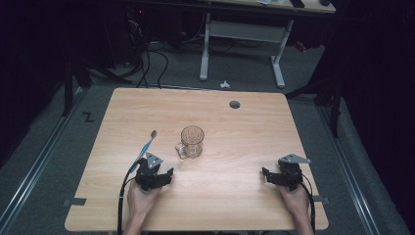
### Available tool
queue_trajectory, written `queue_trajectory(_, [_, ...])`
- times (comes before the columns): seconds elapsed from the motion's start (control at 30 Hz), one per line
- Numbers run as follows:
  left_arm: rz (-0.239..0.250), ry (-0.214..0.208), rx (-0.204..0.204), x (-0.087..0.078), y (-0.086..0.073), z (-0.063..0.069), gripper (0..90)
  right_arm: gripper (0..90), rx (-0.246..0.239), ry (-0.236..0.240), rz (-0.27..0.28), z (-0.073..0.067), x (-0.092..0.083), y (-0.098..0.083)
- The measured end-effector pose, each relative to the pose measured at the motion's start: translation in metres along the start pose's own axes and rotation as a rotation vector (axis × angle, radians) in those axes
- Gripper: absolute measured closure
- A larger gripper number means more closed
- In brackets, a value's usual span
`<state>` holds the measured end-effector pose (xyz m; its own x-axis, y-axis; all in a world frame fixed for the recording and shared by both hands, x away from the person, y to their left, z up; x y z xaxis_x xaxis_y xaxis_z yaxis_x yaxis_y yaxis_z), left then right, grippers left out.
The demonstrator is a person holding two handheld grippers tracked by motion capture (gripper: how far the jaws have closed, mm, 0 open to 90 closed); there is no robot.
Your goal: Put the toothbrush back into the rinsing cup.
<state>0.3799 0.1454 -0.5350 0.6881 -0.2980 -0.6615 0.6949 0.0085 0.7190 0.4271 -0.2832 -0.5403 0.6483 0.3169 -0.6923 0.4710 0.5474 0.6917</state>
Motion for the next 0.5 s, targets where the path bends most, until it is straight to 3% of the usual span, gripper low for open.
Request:
queue_trajectory(0.37, [0.013, -0.029, -0.045, -0.012, -0.001, -0.004, 32.9, 22.9, -0.001, 0.001, 0.001, 0.000, 0.000, 0.000])
queue_trajectory(0.5, [0.015, -0.018, -0.049, -0.015, -0.002, -0.006, 31.8, 22.9, -0.001, 0.001, 0.001, 0.000, 0.000, 0.000])
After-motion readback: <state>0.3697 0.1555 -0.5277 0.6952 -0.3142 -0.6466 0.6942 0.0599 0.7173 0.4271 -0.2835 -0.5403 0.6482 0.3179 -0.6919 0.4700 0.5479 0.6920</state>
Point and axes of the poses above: each handheld gripper's, and its own axes: x roughly forward along the jaws, y roughly out of its top, z roughly to its right, the point moved 5 cm from there along x, roughly forward along the jaws, and after that the axes turned 15 degrees about -x, right-handed, at the moved point
